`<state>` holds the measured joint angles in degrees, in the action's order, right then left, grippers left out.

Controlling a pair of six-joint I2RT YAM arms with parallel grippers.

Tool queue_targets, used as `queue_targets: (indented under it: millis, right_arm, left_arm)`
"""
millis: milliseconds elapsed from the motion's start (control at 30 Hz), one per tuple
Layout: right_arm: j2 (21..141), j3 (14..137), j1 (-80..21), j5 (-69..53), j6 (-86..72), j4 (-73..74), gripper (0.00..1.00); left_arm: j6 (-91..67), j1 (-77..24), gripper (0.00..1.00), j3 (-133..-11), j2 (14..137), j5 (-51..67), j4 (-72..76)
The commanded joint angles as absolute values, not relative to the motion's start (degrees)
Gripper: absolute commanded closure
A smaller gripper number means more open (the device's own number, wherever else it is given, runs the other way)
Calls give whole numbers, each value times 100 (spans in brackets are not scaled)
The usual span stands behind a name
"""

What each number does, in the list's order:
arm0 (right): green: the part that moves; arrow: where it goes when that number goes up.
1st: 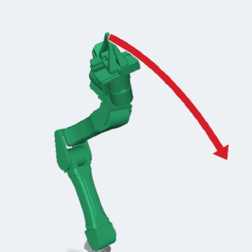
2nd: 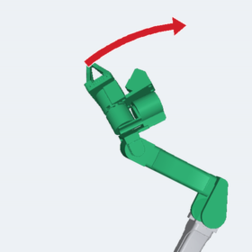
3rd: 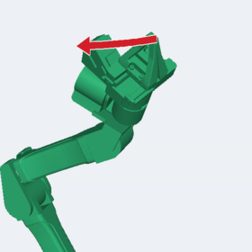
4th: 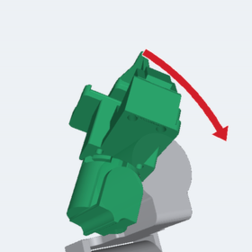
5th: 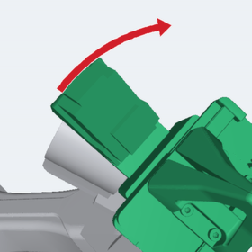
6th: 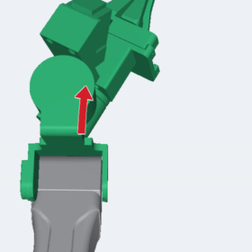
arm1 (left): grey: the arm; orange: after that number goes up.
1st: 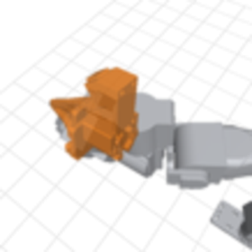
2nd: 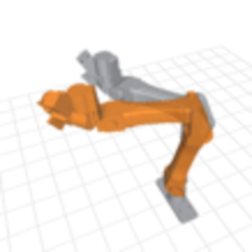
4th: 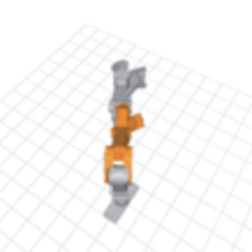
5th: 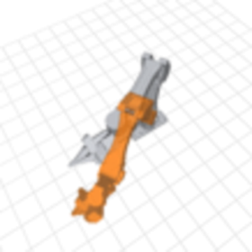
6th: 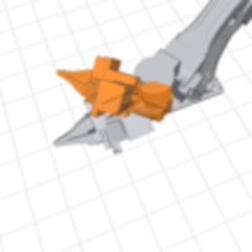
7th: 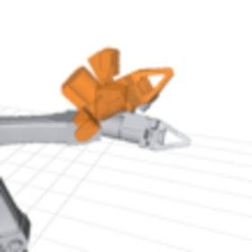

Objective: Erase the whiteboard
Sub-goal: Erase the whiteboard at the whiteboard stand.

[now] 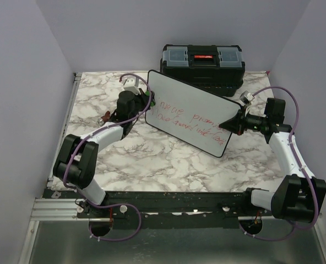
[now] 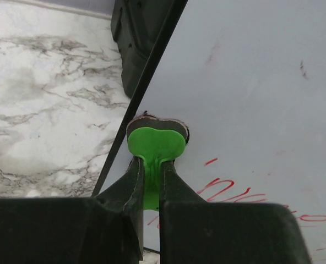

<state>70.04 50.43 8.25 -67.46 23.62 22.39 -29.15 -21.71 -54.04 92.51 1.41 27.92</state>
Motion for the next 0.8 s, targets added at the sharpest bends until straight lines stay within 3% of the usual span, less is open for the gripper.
queue_targets:
  millis: [0,367,767]
  right_arm:
    - [6914,5054,635,-7462,2518,2562,99]
    - [6907,5049,643,-7470,2514,2558,99]
    - [6855,5059,649,-7479,2519,2566,99]
  left_arm:
    - [-3129,-2237,100,-4914,9357,671,2922]
    - [-3320,-2479,100,-4537,9239,696,2749]
    - [-2983,-1876,100,-5561,9083,596,1944]
